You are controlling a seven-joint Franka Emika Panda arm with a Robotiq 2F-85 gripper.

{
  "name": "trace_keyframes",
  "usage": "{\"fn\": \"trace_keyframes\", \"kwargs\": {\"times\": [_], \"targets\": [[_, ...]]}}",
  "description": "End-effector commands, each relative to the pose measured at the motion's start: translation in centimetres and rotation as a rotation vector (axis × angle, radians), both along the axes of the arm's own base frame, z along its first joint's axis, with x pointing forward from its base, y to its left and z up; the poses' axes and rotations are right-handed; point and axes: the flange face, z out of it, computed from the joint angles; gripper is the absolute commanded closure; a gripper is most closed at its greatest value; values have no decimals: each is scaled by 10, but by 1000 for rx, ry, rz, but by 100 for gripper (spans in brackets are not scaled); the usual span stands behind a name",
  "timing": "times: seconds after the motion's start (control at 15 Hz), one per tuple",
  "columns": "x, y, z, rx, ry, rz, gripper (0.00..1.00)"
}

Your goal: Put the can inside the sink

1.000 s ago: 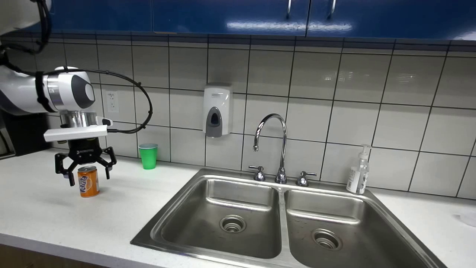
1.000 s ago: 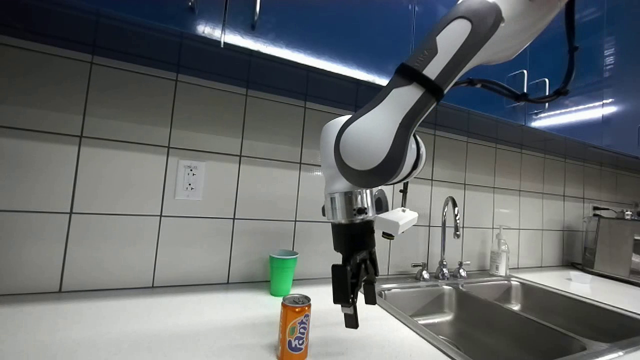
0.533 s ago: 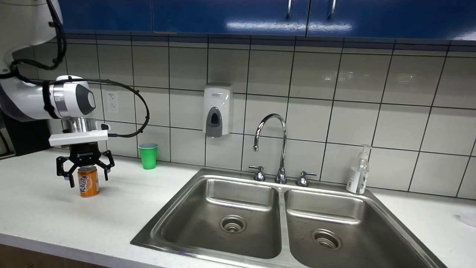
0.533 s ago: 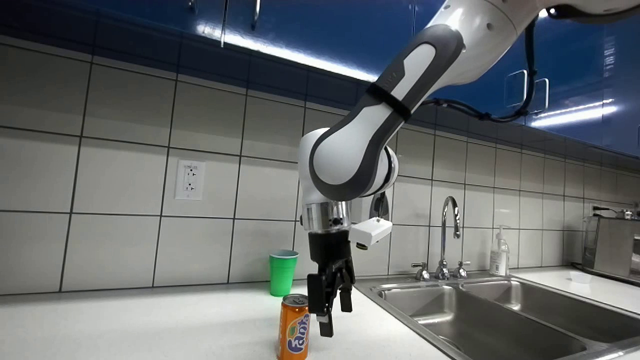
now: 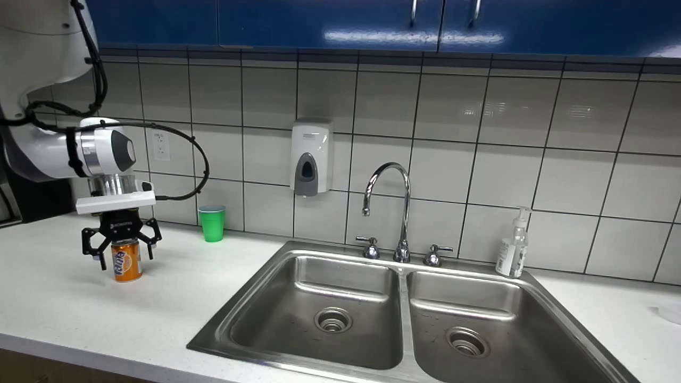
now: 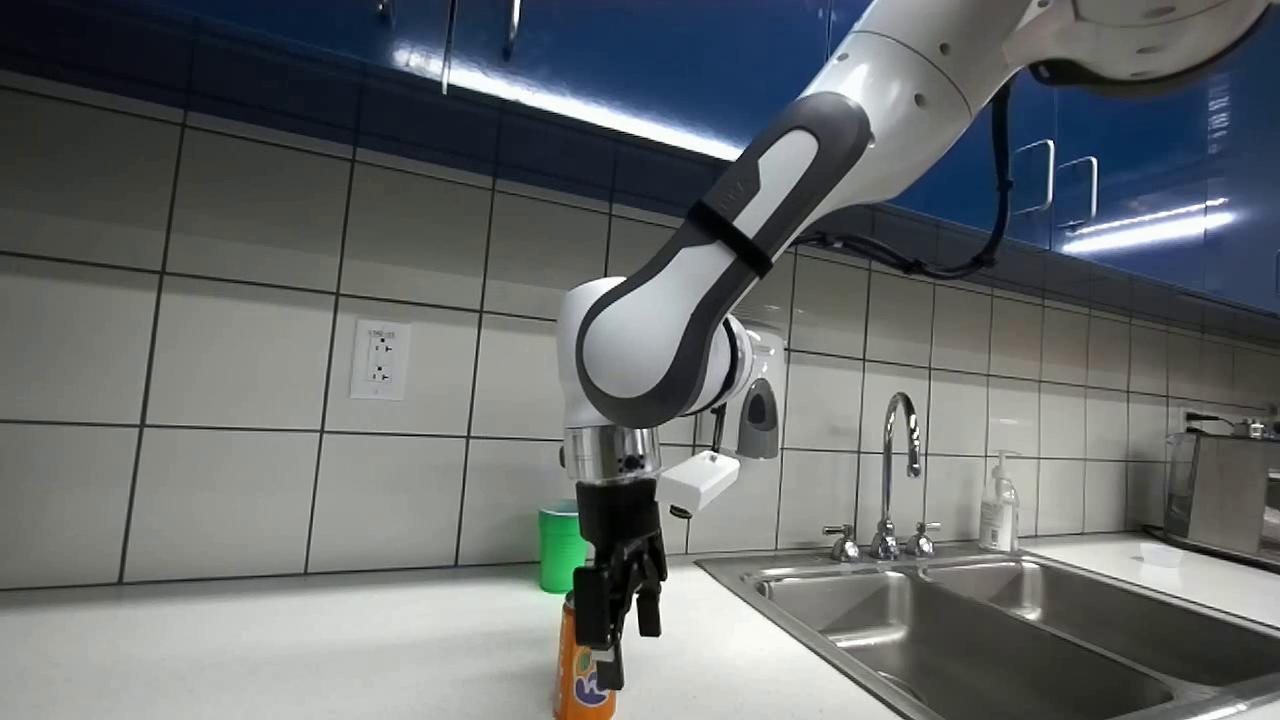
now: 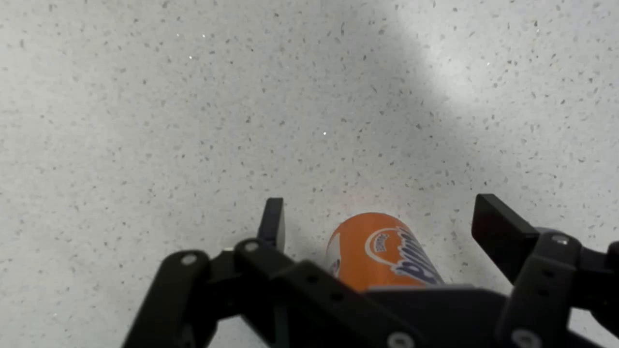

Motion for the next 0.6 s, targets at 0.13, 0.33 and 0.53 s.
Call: {"fn": "trace_keyframes", "kwargs": {"times": [0.13,0.33,0.53], "targets": [[18,25,-5,-7,-7,82,0],[23,30,-11,1,2,99,0],[29,31,-12,11,-5,83,35]]}}
